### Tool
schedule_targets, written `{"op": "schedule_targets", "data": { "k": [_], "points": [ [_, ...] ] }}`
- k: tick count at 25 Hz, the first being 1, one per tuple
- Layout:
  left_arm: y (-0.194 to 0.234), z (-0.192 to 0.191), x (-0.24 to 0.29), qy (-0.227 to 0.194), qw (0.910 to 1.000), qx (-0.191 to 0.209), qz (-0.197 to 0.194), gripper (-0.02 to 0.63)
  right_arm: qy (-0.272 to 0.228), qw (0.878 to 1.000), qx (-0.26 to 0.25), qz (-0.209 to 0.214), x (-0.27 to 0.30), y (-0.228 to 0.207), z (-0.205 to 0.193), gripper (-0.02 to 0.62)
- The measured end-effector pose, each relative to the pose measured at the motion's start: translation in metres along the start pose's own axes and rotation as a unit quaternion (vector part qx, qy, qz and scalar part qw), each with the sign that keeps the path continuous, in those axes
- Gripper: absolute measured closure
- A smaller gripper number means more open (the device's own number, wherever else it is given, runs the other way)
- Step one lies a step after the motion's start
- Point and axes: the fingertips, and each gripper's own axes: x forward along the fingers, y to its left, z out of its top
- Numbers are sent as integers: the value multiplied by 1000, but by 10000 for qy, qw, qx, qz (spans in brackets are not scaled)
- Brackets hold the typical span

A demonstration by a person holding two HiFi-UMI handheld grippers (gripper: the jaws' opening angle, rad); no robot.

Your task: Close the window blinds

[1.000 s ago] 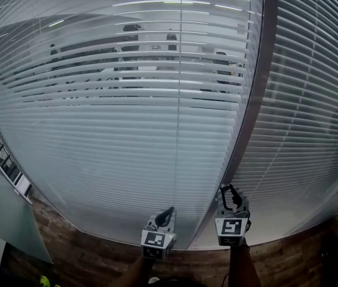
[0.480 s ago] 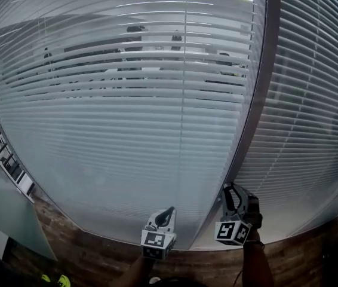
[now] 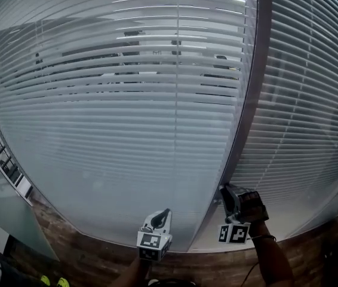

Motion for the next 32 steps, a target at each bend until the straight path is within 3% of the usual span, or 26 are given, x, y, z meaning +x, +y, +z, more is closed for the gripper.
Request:
{"op": "schedule_targets", "data": {
  "k": [2,4,6,8,11,16,21,25,27,32],
  "points": [
    [1,1,1,-8,10000,-19,35,606,-29,9999,-166,17,1,0,-1,468],
    [4,4,0,-28,9998,-108,140,606,-94,9999,86,-75,0,0,-1,468],
    [9,7,-1,-66,9996,-160,224,606,-248,9961,785,-324,-3,-1,0,468],
    [12,9,-2,-111,9995,-156,258,606,-372,9843,1627,-571,-7,2,-2,468],
    [12,4,-2,-70,9995,-184,249,606,-296,9522,2978,-622,-12,6,-9,466],
    [9,-4,-1,-28,9998,-119,151,606,-540,8667,4926,-574,-13,8,-5,466],
    [4,-2,4,-28,9999,-123,110,606,-393,8174,5713,-624,-9,5,-3,463],
    [0,-4,3,-8,9999,-117,78,606,-284,7709,6308,-831,-6,-1,-8,459],
    [-2,-3,4,-20,9999,-116,60,606,-259,7561,6484,-850,-4,-5,-9,454],
    [-3,-4,2,-11,9999,-123,68,606,-255,7396,6674,-835,-3,-8,-9,465]
  ]
}}
